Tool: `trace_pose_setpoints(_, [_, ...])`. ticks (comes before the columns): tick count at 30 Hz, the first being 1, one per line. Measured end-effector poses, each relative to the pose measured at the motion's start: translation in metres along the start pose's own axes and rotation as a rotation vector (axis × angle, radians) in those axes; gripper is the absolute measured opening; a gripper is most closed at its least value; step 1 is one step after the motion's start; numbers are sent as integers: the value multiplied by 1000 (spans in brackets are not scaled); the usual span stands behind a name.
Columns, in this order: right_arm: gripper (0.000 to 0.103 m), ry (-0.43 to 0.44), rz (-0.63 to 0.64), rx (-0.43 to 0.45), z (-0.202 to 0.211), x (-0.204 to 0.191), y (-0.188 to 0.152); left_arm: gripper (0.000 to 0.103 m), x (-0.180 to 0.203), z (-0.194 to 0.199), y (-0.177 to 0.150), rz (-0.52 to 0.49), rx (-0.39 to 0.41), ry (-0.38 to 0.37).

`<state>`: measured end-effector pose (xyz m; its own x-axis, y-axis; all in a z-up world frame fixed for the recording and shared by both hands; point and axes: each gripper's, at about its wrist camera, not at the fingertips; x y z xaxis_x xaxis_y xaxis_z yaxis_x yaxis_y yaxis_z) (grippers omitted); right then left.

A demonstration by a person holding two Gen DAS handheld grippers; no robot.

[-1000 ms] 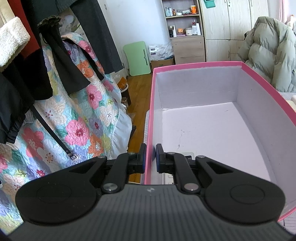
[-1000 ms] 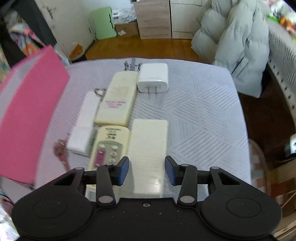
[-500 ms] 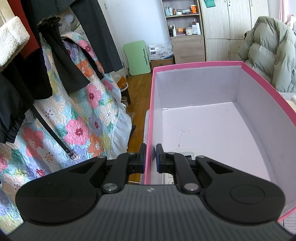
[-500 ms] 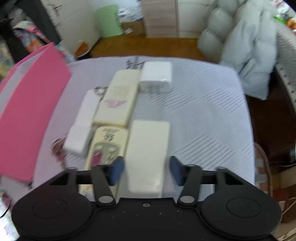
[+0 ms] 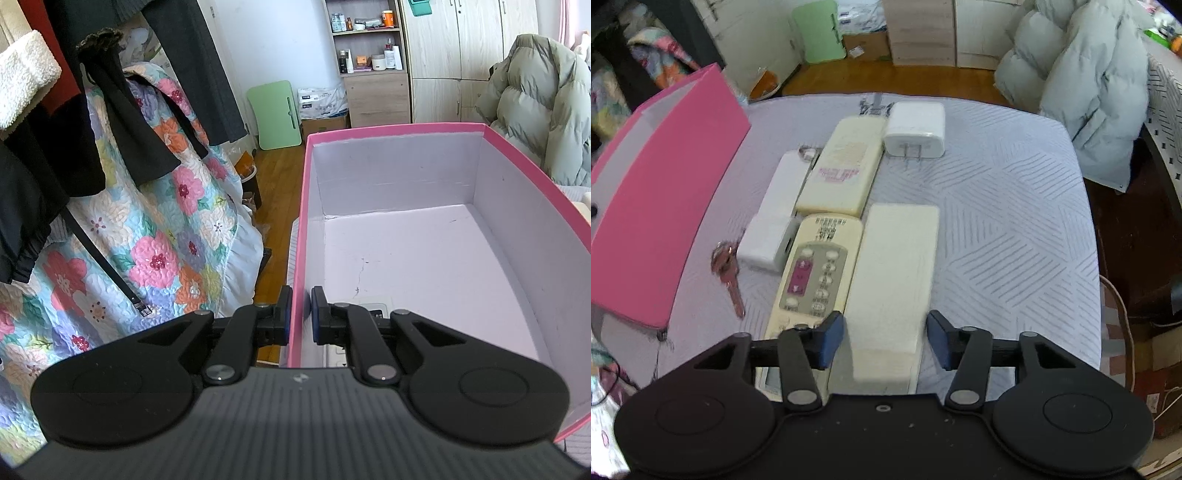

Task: Organize rigid objects
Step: 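Grasp the long cream remote with the right gripper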

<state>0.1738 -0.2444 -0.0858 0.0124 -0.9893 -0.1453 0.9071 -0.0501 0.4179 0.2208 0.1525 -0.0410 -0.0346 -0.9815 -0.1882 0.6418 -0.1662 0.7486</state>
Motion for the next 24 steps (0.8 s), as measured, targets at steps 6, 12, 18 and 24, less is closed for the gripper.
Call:
trace_pose_setpoints(6, [67,-57,109,-13,-12,-16,-5,9,-1,1,1,10,-3,-5])
trace_pose_setpoints(12, [68,-89,62,44,-21,-8,11,10,-2,0,2,16,-5,-7])
trace_pose_setpoints(18, [61,-107,48,94,-26,-5,27,10,-3,-1,3,21,-7,-3])
trace_pose_setpoints(24, [60,-99,24,236,18,-12,21,10,-3,0,2,12,-6,-10])
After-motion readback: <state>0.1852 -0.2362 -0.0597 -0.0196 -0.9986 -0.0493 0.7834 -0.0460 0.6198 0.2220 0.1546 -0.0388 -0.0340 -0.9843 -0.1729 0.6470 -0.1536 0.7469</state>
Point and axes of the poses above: each gripper's, at about its wrist camera, not at the fingertips, and z roughly against the way its jaws point, x to its right, y to its top, and after that the axes turned 1 degree about -y, right-handed
